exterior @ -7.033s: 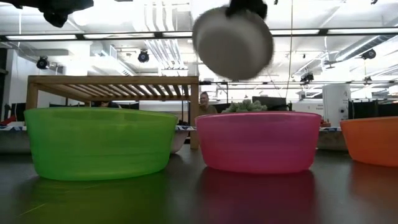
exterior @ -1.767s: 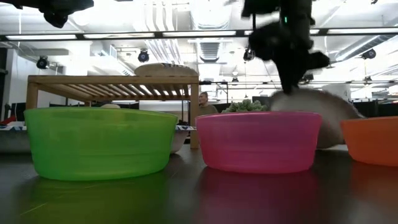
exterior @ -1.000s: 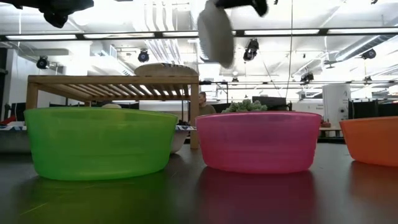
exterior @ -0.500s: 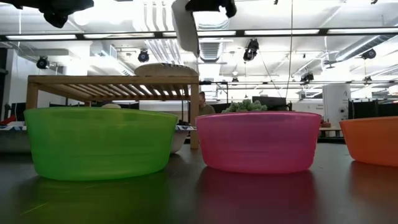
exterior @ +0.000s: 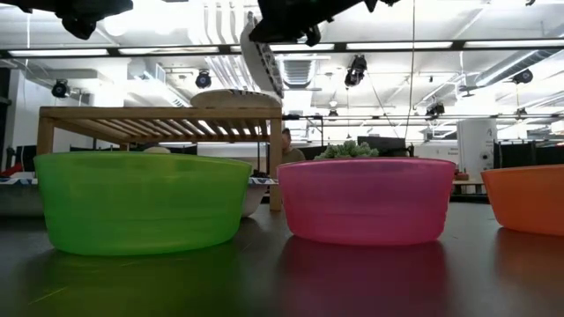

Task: Place and stack bowls onto a shelf
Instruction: Stack the right blue patterned bowl on top of the blue patterned bowl on the shelf, then put the blue bowl on the shelf

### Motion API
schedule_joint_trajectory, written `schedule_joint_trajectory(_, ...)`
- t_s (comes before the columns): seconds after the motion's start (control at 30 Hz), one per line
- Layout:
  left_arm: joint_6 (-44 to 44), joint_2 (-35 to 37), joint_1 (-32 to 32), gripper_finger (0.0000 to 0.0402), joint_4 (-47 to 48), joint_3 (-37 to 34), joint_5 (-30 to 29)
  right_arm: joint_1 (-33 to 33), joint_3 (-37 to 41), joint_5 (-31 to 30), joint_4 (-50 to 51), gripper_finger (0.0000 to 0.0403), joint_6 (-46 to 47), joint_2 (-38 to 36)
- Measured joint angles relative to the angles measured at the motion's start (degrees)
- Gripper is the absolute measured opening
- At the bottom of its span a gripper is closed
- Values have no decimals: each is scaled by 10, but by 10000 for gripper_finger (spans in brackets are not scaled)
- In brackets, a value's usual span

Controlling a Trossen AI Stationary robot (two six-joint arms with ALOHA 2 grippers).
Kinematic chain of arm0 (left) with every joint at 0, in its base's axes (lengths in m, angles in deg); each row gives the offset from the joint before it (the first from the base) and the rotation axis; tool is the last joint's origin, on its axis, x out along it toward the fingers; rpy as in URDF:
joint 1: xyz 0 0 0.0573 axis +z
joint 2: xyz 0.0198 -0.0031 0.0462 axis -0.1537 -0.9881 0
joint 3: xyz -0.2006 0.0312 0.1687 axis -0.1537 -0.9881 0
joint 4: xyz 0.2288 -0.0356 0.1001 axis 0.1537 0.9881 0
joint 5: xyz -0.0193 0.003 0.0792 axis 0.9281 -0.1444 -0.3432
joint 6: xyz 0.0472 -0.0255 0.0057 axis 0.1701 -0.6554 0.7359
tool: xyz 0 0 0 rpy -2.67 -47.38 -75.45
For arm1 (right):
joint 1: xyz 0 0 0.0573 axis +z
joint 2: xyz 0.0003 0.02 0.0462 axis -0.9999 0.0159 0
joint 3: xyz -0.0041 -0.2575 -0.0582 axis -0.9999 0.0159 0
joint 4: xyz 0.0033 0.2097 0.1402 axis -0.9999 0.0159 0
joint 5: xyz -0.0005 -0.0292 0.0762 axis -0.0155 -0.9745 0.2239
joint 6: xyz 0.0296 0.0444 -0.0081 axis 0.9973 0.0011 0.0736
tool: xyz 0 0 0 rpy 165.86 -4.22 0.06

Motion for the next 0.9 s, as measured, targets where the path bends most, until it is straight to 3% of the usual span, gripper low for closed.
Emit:
schedule_joint_trajectory(0.23, 0, 0, 0, 0, 0, 0, 0, -13, 0, 4, -16, 126, 3, 19)
schedule_joint_trajectory(0.4, 0, 0, 0, 0, -1, 0, 0, -16, 0, 21, -26, 151, 3, 24)
schedule_joint_trajectory(0.7, -12, 0, 0, 0, -2, 0, 0, -10, 0, 34, -18, 151, -12, 9)
schedule_joint_trajectory(0.9, -80, -1, 0, 0, 5, -16, 0, 10, 0, 66, 61, 139, -13, -21)
